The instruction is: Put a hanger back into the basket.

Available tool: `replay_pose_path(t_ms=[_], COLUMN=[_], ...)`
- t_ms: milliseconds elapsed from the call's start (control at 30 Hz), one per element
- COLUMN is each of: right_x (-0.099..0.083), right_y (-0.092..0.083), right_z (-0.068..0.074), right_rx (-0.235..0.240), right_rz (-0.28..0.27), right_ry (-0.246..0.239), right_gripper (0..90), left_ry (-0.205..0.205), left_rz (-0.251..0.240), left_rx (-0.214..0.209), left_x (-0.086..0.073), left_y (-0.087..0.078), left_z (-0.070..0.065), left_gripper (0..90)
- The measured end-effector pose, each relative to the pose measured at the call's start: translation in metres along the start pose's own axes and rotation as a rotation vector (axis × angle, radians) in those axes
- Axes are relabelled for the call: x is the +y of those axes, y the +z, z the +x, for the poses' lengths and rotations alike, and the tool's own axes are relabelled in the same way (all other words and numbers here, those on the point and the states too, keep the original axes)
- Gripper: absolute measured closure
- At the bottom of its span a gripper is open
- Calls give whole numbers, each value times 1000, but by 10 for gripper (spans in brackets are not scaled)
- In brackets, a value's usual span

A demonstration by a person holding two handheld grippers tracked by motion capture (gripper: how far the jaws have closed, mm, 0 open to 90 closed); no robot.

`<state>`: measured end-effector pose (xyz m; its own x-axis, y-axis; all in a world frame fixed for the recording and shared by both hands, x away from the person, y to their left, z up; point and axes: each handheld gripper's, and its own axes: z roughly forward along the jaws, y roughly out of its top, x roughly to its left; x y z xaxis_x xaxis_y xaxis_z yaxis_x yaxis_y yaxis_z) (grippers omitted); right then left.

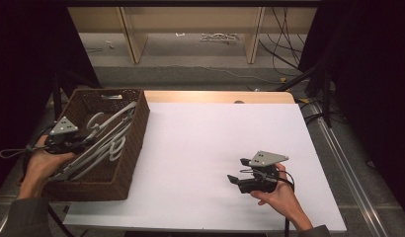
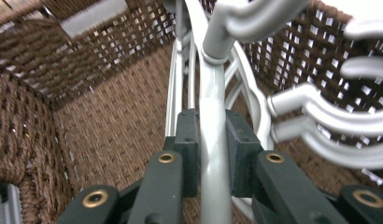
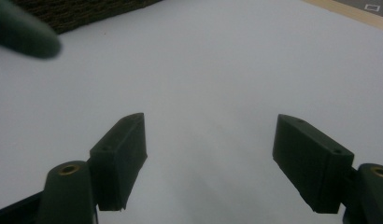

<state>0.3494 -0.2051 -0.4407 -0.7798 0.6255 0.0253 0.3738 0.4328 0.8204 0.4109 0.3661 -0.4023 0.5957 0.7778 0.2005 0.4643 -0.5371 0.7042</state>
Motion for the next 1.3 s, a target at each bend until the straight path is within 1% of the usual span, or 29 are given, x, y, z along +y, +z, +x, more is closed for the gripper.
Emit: replay_pose_path(t_ms=[33, 67, 100, 133, 167, 200, 233, 300, 333, 367, 433, 467, 533, 567, 600, 633, 667, 733, 767, 867, 933, 1000, 1100, 1133, 1167, 1200, 1233, 1267, 1300], right_x=[0, 0, 0, 0, 0, 0, -1, -1, -1, -1, -1, -1, -1, -1, -1, -1, -1, -1, -1, -1, -1, -1, -1, -1, -2, -1, -1, -1, -1], right_y=[0, 0, 0, 0, 0, 1, 1, 1, 1, 1, 1, 1, 1, 1, 1, 1, 1, 1, 1, 1, 1, 1, 1, 1, 1, 1, 1, 1, 1], right_z=[0, 0, 0, 1, 1, 1, 1, 1, 1, 1, 1, 1, 1, 1, 1, 1, 1, 0, 0, 0, 1, 1, 0, 0, 0, 0, 0, 0, 0], right_rx=[-2, 0, 1, -3, -4, -4, -4, -10, -9, -7, -3, -4, -6, -5, -4, -4, -5, -9, -5, -4, -7, -5, -4, -4, -5, -7, -7, -8, -5], right_rz=[-1, 3, 6, 7, 7, 7, 8, 9, 9, 8, 12, 14, 12, 13, 15, 20, 17, 11, 19, 16, 20, 22, 18, 21, 21, 15, 9, 9, 14], right_ry=[1, -3, -5, -5, -6, -7, -9, -14, -15, -13, -17, -17, -17, -16, -18, -12, -16, -16, -14, -17, -14, -15, -15, -16, -16, -14, -17, -18, -19], right_gripper=[270, 270, 270, 270, 270, 270, 270, 270, 270, 270, 270, 270, 270, 270, 270, 270, 270, 270, 270, 270, 270, 270, 270, 270, 270, 270, 270, 270, 270], left_ry=[-11, 27, 15, 4, 7, -3, 7, 28, 19, 34, 18, -18, -17, -43, -12, -41, -40, -41, -44, -62, -45, -57, -42, -51, -44, -80, -84, -102, -108], left_rz=[-12, -1, 6, -7, -1, -3, 16, 19, 20, 26, 39, 40, 64, 61, 65, 62, 77, 79, 80, 87, 84, 71, 46, 38, 34, 32, 33, 30, 29], left_rx=[-18, -24, -17, -21, -22, -25, -24, -40, -40, -38, -36, -31, -43, -41, -50, -42, -56, -42, -41, -56, -47, -42, -21, -11, -9, 2, 7, 19, 33], left_x=[-1, 0, -1, 0, 0, 0, -1, -1, -1, -1, -1, -1, 0, -1, 0, -1, -1, 0, 0, 3, 7, 10, 15, 16, 17, 18, 19, 20, 21], left_y=[4, 5, 5, 7, 6, 6, 5, 6, 6, 6, 6, 7, 6, 6, 6, 5, 4, 2, 2, -2, -6, -10, -16, -18, -20, -21, -23, -23, -24], left_z=[-3, -2, -3, -3, -2, -3, -3, -1, -1, -1, -3, -6, -4, -4, -2, -3, -2, -1, -1, -5, -5, -6, -5, -6, -5, -7, -7, -7, -8], left_gripper=[741, 726, 724, 721, 722, 722, 718, 706, 705, 705, 700, 695, 678, 666, 663, 659, 656, 625, 611, 575, 563, 536, 479, 456, 436, 411, 394, 388, 383])
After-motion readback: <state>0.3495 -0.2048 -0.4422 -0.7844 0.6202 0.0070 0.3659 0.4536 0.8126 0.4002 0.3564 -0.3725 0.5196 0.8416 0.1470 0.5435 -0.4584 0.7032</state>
